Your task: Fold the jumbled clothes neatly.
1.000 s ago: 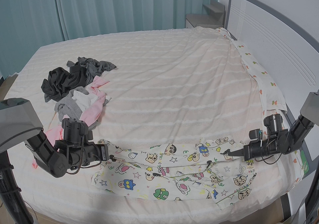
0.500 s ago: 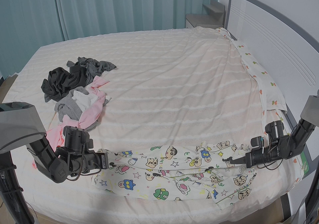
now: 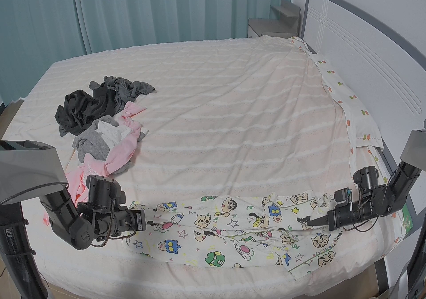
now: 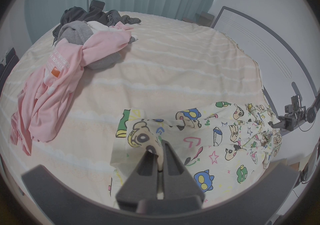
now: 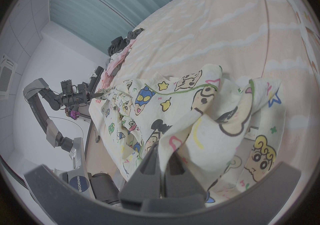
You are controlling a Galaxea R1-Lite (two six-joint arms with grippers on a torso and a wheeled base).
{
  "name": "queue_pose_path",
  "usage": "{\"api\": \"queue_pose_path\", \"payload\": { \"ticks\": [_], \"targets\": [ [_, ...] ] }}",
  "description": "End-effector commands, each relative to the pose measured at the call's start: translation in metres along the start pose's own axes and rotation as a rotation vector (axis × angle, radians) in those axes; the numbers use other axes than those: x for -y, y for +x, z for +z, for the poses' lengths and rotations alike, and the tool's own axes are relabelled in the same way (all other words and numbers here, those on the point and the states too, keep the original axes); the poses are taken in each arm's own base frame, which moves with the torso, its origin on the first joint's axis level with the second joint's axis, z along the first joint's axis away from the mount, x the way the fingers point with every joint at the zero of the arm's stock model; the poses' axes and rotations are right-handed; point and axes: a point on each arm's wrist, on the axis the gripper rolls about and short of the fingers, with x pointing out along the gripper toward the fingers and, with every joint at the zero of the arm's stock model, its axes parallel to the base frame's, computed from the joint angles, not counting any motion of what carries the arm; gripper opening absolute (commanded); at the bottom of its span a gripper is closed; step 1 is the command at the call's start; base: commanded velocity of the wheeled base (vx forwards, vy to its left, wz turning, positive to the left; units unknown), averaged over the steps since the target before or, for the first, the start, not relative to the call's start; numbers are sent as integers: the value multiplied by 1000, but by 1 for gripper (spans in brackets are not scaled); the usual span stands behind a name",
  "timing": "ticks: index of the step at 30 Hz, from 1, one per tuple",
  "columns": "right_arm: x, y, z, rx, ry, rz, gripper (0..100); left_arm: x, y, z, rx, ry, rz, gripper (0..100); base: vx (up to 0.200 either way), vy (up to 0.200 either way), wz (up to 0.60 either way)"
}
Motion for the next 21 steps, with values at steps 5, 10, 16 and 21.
{"api": "queue_pose_path", "payload": {
  "ticks": [5,10,16,21],
  "targets": [
    [0,-1,-4,-10,11,-1,100,0,3,-4,-17,-4,2,100,0,0,0],
    [-3,-2,-8,-19,18,1,100,-1,5,-5,-21,-12,10,100,0,0,0],
    [3,-11,-6,10,31,-21,100,-3,4,0,21,-47,22,100,0,0,0],
    [14,-35,1,89,47,-76,100,-19,3,10,98,-101,71,100,0,0,0]
  ]
}}
